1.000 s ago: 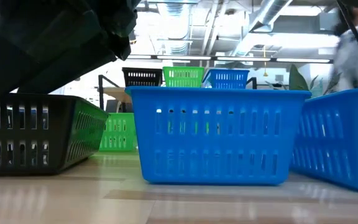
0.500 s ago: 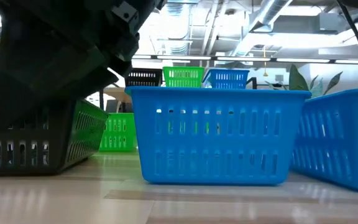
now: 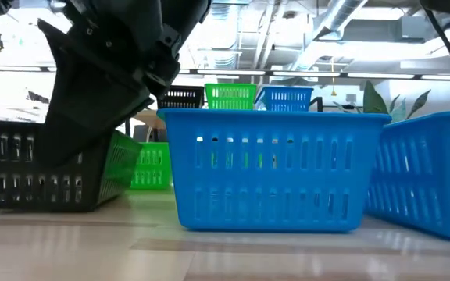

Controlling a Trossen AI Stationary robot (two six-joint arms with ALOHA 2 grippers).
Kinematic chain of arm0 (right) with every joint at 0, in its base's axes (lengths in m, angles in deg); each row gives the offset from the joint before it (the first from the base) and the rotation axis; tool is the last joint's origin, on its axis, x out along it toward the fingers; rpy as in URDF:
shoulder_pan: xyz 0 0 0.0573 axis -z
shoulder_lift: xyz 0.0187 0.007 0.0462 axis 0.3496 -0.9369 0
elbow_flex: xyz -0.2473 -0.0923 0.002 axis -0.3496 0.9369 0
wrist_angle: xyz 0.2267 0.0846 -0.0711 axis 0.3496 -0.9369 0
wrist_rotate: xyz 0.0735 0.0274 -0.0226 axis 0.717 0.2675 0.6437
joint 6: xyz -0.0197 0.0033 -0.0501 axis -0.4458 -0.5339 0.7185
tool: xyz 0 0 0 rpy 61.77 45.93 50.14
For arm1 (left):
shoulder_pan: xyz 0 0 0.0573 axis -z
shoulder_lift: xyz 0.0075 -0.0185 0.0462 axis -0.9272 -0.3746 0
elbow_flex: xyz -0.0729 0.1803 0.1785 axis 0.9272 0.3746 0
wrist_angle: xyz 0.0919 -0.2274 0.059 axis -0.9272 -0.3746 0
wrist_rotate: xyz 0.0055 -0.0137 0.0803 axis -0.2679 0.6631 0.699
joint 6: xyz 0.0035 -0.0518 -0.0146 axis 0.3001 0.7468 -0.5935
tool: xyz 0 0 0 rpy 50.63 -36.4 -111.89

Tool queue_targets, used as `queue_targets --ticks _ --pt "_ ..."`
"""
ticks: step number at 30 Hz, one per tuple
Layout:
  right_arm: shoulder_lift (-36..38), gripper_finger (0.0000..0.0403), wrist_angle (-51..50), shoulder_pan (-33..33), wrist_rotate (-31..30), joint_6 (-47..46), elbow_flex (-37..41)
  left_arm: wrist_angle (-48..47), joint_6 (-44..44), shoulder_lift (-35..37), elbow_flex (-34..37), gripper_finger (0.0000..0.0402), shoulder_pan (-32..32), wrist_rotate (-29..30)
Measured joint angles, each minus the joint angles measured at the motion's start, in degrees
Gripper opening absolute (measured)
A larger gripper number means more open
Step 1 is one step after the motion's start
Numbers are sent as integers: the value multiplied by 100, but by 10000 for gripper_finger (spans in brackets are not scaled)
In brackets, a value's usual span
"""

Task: Stack baskets on shelf by color
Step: Stack the black bin on the black bin on the shelf

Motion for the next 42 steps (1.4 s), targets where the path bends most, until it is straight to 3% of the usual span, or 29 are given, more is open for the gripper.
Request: queue_targets --ticks 8,13,21,27,32,37,42 --pt "451 8 -476 -17 -38 548 -457 -42 -1 240 -131 174 -223 285" --pt "1385 6 -1172 33 -993 1107 -540 -58 -355 604 -262 174 -324 393" --pt "2373 4 -1419 841 -1785 2289 -538 -87 -1069 1185 -267 174 -328 779" --pt "2406 12 -1350 2043 -1727 3257 -523 -89 -1442 1467 -267 174 -327 883" --pt "2224 10 -1250 2966 -1034 3765 -510 -91 -1711 1601 -267 174 -327 853" --pt "2111 13 -987 3507 -413 4202 -522 -98 -2046 1664 -267 174 -327 853" --pt "1959 16 -897 3790 -194 4375 -510 -128 -2110 1679 -267 174 -327 884"
